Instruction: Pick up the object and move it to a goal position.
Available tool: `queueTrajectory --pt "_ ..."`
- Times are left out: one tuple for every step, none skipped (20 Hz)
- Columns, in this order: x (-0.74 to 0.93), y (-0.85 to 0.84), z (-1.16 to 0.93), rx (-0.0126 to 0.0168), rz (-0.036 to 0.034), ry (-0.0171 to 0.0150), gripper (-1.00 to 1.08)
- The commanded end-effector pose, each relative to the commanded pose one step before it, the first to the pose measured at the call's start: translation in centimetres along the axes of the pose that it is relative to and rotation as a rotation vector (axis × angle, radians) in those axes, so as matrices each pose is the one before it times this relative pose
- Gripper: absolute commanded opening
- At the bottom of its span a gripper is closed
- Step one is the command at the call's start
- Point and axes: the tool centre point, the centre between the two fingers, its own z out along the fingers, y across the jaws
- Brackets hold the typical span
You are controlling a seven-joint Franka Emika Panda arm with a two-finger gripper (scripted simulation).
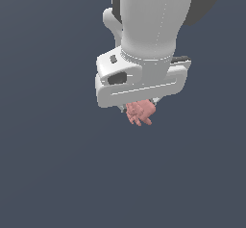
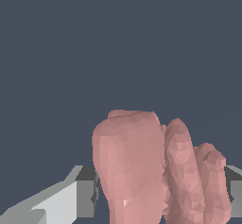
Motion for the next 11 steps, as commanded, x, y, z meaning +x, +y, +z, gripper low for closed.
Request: queueTrajectory --pt "0.124 -0.278 -1.239 0.00019 0.00043 -0.00152 -1.0" --pt "0.053 -0.083 -0.369 0.0 0.0 0.0 -1.0" --pt "0.048 -0.071 -0.317 0.0 0.0 0.0 -1.0" --pt "0.043 -0.06 -0.27 0.0 0.0 0.0 -1.0" --pt "0.038 -0.05 -0.227 0.0 0.0 0.0 -1.0" --pt "0.032 -0.041 -0.186 0.0 0.0 0.0 -1.0" --pt "0.027 -0.032 -0.149 0.0 0.0 0.0 -1.0" --pt "0.021 -0.024 -0.114 0.0 0.0 0.0 -1.0" --pt "0.015 -0.017 -0.08 0.0 0.0 0.0 -1.0" --pt "0.009 -0.01 -0.048 0.0 0.0 0.0 -1.0" --pt "0.003 -0.003 -0.016 0.0 0.0 0.0 -1.0"
